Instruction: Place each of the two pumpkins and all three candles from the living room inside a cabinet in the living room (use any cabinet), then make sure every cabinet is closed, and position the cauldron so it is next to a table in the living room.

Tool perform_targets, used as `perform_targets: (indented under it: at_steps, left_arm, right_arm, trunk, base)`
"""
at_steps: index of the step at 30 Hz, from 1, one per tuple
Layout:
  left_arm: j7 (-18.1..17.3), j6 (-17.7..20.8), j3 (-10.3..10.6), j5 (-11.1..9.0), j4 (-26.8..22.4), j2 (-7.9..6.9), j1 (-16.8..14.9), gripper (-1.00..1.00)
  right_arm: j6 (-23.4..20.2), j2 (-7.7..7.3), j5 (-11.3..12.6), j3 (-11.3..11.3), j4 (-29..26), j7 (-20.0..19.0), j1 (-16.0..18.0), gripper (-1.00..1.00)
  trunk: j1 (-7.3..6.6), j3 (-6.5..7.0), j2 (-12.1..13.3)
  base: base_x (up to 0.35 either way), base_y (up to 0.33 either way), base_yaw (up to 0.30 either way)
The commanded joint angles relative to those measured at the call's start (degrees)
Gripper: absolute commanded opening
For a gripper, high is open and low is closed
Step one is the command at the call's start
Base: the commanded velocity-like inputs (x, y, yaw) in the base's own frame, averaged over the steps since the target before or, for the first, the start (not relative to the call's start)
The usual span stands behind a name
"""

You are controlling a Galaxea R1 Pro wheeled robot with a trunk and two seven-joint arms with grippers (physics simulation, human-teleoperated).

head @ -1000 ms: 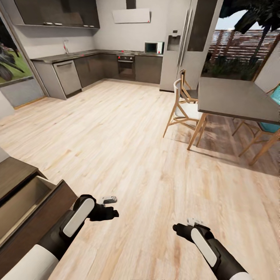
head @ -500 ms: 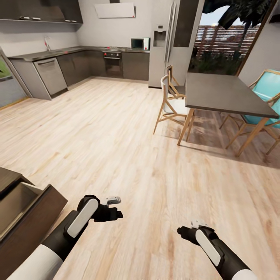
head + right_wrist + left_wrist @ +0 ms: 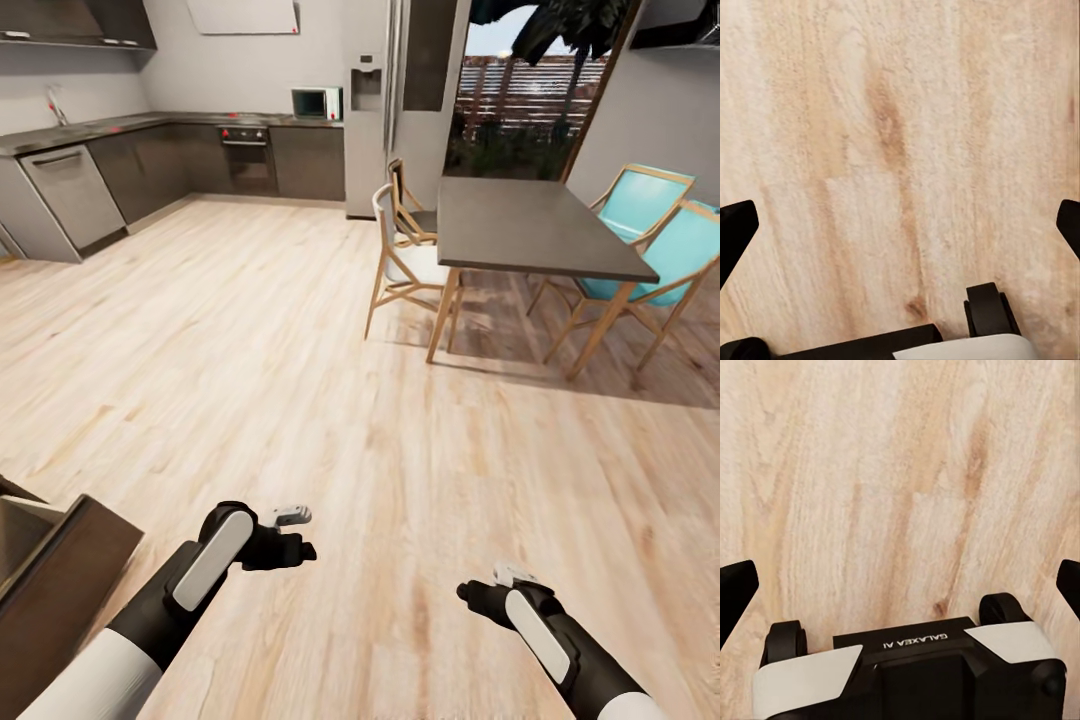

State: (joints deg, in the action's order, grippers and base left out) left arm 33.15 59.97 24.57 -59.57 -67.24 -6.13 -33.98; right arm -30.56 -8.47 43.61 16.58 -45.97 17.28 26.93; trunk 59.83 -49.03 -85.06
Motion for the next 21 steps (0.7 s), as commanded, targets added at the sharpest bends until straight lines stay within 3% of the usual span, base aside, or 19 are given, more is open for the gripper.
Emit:
perform_targets:
  at_steps: [1, 7, 21]
  left_arm:
    - [0.60, 0.03, 0.13, -0.58, -0.08, -0.07, -0.03, 1.00]
    - [0.61, 0.03, 0.13, -0.62, -0.08, -0.07, -0.03, 1.00]
    - [0.62, 0.03, 0.06, -0.64, -0.07, -0.16, -0.03, 1.00]
  right_arm:
    - [-0.04, -0.07, 0.59, 0.30, -0.08, 0.57, 0.05, 1.00]
    - [-0.03, -0.06, 0.67, 0.30, -0.08, 0.56, 0.05, 1.00]
    - [0.06, 0.00, 0.68, 0.37, -0.08, 0.56, 0.05, 1.00]
  trunk:
    - [0.00, -0.10, -0.03]
    - [0.00, -0.42, -0.03]
    - [0.00, -1.05, -0.03]
  base:
    - [0.000, -0.034, -0.233]
    - [0.000, -0.139, -0.240]
    - [0.000, -0.269, -0.252]
